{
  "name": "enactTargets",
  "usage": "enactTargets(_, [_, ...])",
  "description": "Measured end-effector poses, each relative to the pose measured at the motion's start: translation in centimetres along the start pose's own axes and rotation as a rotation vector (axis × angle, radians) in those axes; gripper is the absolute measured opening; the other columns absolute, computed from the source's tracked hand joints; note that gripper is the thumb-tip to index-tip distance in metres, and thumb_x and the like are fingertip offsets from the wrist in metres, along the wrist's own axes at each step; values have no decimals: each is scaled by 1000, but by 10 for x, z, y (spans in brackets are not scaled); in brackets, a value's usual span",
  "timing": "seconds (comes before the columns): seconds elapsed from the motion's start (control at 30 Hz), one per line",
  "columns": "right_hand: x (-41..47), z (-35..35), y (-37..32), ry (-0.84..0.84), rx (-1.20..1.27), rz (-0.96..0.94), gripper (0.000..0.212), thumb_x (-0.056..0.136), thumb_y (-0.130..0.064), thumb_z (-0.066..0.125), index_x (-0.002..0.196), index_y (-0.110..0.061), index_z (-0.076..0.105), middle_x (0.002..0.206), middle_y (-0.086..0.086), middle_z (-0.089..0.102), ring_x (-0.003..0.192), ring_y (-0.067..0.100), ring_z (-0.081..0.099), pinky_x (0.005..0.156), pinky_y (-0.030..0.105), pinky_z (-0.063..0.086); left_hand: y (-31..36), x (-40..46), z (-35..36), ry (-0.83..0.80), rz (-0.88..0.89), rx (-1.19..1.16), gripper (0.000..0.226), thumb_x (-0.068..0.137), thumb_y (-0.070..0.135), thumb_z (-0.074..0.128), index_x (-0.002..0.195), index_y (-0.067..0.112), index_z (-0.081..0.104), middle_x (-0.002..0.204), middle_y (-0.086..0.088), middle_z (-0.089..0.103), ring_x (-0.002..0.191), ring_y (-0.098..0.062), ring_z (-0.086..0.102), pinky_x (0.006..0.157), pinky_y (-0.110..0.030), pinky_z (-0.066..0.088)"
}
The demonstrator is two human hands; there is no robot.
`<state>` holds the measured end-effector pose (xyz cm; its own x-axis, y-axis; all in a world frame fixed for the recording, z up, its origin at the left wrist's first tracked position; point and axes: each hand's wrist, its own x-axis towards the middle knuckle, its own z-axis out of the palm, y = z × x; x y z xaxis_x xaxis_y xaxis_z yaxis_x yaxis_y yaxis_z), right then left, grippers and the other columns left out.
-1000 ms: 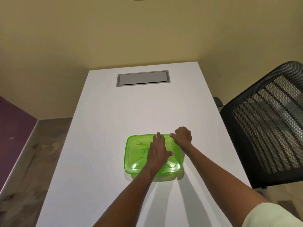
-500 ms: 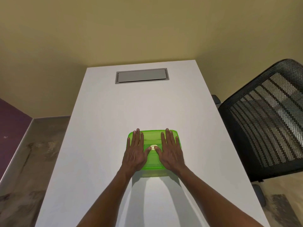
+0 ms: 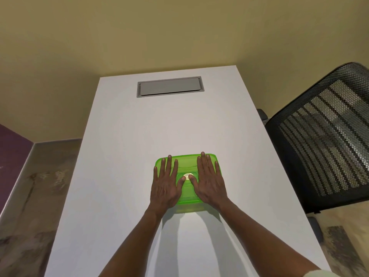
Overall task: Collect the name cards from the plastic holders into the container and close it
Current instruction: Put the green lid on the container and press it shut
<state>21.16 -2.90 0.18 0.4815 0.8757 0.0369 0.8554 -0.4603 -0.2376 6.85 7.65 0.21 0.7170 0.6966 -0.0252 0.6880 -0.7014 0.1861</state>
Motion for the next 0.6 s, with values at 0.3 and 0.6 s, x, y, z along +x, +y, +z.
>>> enactTargets(0.3, [-1, 2, 1, 7, -27, -2, 73, 98, -56, 23, 152, -7, 16, 162, 8, 10, 150, 21, 4, 121, 46, 13, 2, 0, -1, 1, -19, 19, 65, 98, 55, 22, 153, 20, 22, 163, -2, 7, 151, -23, 5, 122, -48, 10])
enactTargets(0.6, [0, -1, 1, -26, -31, 8, 74, 98, -56, 23, 152, -7, 14, 162, 9, 7, 150, 21, 3, 122, 45, 11, 4, -2, -8, -74, -24, 10, 70, 97, 56, 13, 155, 16, 8, 163, -6, -6, 151, -24, -6, 123, -48, 6])
